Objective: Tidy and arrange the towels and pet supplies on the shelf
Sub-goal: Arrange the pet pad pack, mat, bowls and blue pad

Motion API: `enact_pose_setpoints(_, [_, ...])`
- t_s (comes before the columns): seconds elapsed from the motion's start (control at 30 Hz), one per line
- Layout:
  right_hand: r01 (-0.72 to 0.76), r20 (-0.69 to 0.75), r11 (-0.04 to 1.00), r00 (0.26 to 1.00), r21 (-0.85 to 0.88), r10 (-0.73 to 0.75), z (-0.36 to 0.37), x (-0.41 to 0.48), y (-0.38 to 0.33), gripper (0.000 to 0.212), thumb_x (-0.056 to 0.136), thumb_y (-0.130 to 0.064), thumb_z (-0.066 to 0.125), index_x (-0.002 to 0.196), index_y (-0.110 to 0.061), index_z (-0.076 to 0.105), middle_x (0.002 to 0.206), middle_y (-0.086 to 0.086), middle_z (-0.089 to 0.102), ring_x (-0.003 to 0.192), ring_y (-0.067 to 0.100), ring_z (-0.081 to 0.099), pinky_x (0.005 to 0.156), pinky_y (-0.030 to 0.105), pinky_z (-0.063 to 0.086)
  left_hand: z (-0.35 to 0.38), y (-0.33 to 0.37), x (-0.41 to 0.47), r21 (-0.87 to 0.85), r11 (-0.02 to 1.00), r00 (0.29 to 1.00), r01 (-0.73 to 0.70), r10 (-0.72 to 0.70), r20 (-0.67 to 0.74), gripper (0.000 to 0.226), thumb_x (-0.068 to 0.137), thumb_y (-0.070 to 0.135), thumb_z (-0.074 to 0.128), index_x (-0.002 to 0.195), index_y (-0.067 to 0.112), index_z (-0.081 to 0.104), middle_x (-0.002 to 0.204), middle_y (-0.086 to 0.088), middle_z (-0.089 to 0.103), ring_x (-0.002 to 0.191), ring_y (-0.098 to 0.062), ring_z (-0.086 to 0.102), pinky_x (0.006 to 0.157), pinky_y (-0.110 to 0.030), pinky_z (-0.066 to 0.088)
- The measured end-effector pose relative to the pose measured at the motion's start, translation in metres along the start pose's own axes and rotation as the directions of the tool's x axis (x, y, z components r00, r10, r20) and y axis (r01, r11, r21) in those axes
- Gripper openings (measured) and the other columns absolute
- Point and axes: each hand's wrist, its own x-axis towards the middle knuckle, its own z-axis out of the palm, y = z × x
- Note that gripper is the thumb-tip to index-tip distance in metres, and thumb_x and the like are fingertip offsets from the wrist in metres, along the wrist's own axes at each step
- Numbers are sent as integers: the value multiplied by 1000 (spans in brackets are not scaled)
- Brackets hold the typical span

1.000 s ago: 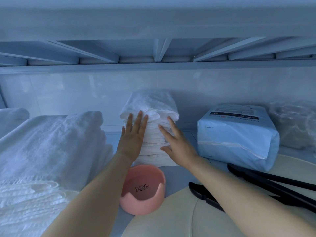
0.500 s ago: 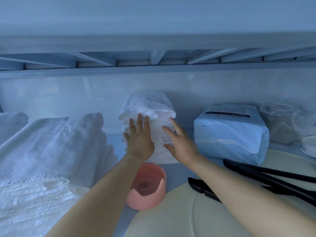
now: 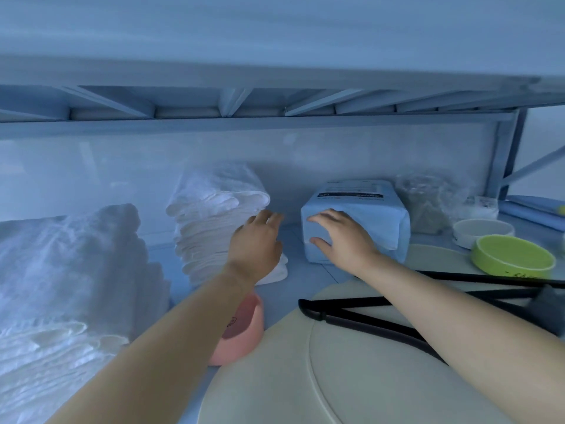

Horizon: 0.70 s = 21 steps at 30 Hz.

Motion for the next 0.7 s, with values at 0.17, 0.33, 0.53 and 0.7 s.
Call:
enact_pose_setpoints(0.17, [-30,56,996,998,-79,35,-28,-16,23,28,92,-31,55,119,-22,59,121,-5,58,116,16,48,87,36,47,3,30,10,-92,995,998,-49,53,40,41,91,23,48,131,27,45,129,3,48,110,-22,53,72,-29,41])
enact_pose_setpoints(0.33, [-17,120,981,992,-194,41,-56,-22,50,29,93,-32,52,121,-25,57,123,-8,57,116,15,47,86,34,46,10,59,19,-113,990,995,-80,86,42,31,93,26,47,123,29,50,124,6,52,101,-20,57,71,-28,41])
enact_pose_setpoints(0.53, [-1,170,981,985,-193,35,-77,-27,96,28,91,-29,56,119,-25,59,122,-6,58,115,16,47,88,37,47,22,92,33,-119,990,997,-69,72,25,25,94,27,46,117,30,54,115,12,58,94,-11,57,64,-24,40])
enact_pose_setpoints(0.7, [44,200,985,980,-165,-10,-81,-31,131,26,90,-27,58,117,-25,60,117,-5,58,113,16,48,86,35,46,38,124,42,-88,996,999,-18,22,45,24,94,28,45,116,32,54,114,14,57,94,-9,56,61,-23,39])
